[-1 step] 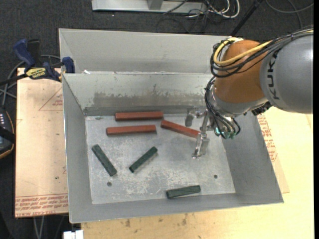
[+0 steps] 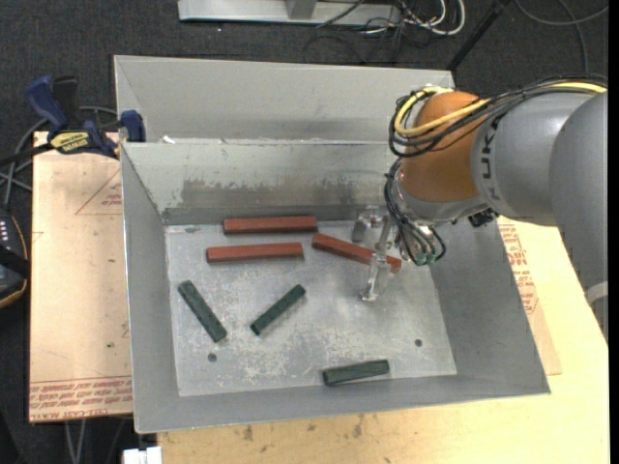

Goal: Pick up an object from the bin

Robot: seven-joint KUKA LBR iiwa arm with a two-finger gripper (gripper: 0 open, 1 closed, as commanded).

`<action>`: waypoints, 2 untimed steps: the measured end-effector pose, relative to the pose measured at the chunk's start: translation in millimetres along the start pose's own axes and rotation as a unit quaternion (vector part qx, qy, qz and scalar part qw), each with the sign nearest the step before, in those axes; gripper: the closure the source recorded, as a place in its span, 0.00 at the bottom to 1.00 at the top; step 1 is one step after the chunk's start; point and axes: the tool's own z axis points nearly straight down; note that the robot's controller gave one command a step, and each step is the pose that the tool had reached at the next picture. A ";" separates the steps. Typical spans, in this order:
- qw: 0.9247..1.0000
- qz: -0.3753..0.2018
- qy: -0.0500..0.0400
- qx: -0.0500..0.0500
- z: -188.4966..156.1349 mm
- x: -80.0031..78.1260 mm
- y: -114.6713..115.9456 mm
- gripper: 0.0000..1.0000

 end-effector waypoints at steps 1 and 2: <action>0.992 0.123 -0.002 0.000 -2.7 0.1 -10.3 0.00; 0.993 0.122 -0.002 0.000 -3.4 -0.3 -9.7 1.00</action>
Offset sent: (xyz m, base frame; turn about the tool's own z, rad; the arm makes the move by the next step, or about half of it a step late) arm -0.0014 -0.0104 0.0023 0.2471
